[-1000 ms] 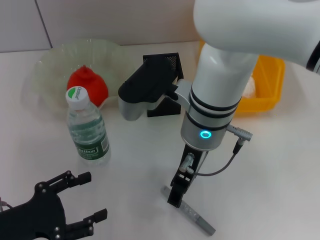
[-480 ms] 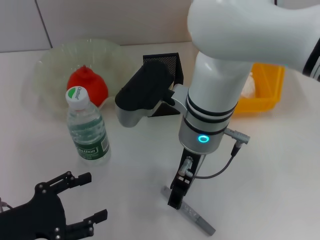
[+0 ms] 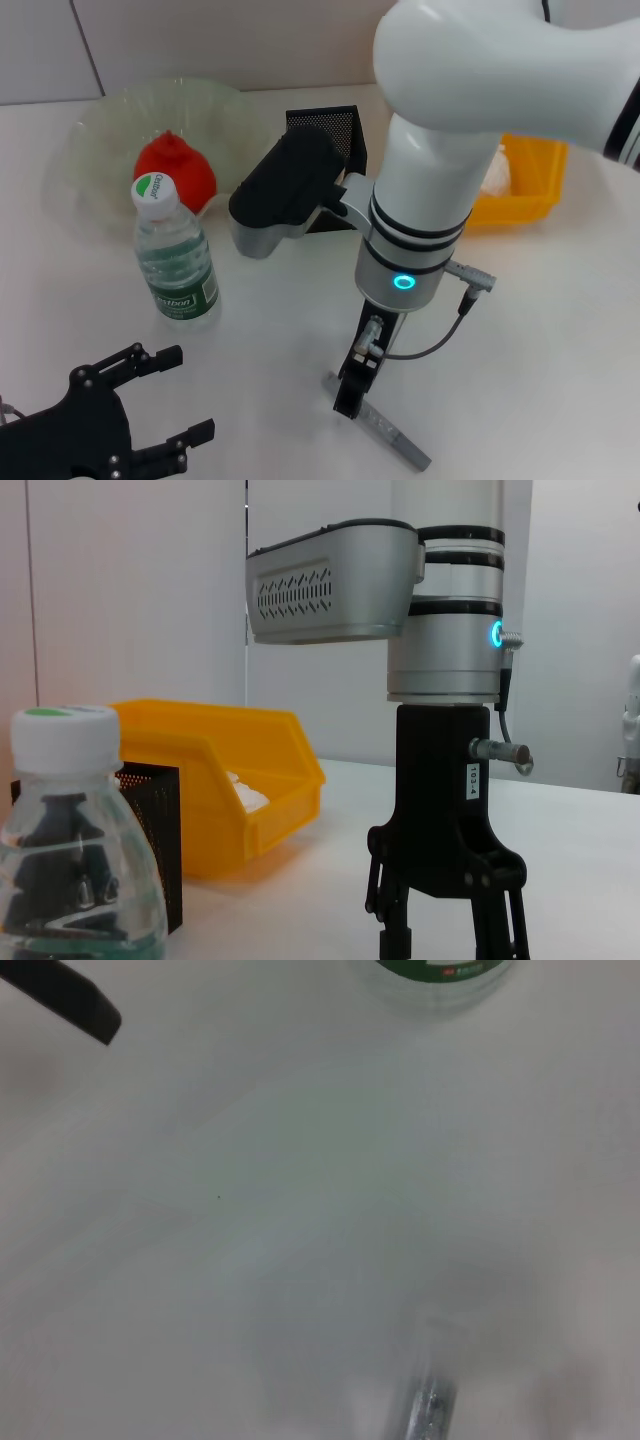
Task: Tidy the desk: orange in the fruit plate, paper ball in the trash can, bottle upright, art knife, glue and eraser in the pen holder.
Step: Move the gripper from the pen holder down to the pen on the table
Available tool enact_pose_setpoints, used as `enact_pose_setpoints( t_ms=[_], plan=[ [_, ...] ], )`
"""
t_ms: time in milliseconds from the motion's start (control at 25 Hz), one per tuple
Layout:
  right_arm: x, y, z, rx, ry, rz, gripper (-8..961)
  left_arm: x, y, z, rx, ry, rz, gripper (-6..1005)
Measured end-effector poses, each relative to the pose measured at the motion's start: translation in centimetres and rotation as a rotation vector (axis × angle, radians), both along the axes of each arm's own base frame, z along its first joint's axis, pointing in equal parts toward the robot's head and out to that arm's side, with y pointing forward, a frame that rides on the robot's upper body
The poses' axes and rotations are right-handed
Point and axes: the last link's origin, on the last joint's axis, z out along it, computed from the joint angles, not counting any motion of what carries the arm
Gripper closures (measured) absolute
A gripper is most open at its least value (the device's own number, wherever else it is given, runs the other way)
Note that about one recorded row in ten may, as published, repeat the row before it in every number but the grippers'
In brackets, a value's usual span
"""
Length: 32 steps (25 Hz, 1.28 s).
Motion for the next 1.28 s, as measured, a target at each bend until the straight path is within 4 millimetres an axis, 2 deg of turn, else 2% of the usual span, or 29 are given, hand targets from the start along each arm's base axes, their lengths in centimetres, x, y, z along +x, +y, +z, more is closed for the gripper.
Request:
enact_pose_setpoints(
  t_ms=[1120,1280],
  plan=[
    [0.35,-0.28,-0.52,-0.017,-0.019,0.006,250,0.02,-0.09,0.02,-0.002,-0.004,-0.001,186],
    [0.35,-0.3,-0.52,-0.019,-0.023,0.008,405,0.07,-0.05,0.02,-0.002,-0.004,-0.004,186]
  ],
)
